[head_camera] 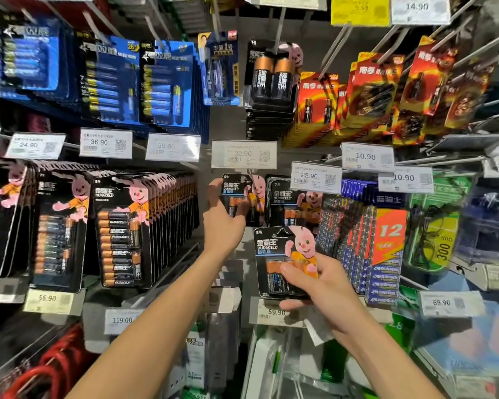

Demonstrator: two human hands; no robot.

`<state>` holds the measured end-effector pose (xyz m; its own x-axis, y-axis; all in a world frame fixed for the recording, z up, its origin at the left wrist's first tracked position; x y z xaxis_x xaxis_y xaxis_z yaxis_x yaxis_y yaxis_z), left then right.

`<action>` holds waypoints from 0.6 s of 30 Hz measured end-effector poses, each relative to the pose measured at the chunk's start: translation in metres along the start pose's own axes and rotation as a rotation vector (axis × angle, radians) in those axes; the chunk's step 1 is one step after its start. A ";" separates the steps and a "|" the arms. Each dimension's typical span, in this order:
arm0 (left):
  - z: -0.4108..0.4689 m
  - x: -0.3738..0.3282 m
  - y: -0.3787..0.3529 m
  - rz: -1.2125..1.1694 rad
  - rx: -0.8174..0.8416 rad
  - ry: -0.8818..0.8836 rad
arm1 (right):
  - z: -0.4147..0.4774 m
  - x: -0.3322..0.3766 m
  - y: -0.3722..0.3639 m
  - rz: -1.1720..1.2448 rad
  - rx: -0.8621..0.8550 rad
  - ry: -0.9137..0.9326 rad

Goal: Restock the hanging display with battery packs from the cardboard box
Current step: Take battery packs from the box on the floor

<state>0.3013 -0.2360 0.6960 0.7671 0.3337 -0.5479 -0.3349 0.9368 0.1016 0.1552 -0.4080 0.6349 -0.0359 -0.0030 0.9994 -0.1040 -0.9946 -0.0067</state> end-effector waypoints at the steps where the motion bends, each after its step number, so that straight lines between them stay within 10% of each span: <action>1: 0.000 -0.001 0.000 0.004 0.007 0.000 | 0.000 0.000 -0.001 -0.005 0.004 0.001; 18: -0.003 -0.008 0.016 0.096 0.047 0.142 | 0.006 -0.009 -0.005 0.040 -0.017 0.011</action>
<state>0.2885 -0.2244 0.6997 0.6468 0.4067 -0.6451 -0.3746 0.9063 0.1957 0.1622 -0.4036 0.6266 -0.0518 -0.0418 0.9978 -0.1195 -0.9917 -0.0477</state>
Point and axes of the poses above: each hand's wrist, its own z-axis towards the middle knuckle, its own y-axis out of the back of the hand, x = y × z, the point moved 8 cm from there along z, towards the middle knuckle, and after that the axes turned 14 degrees about -y, right-handed, at the moved point
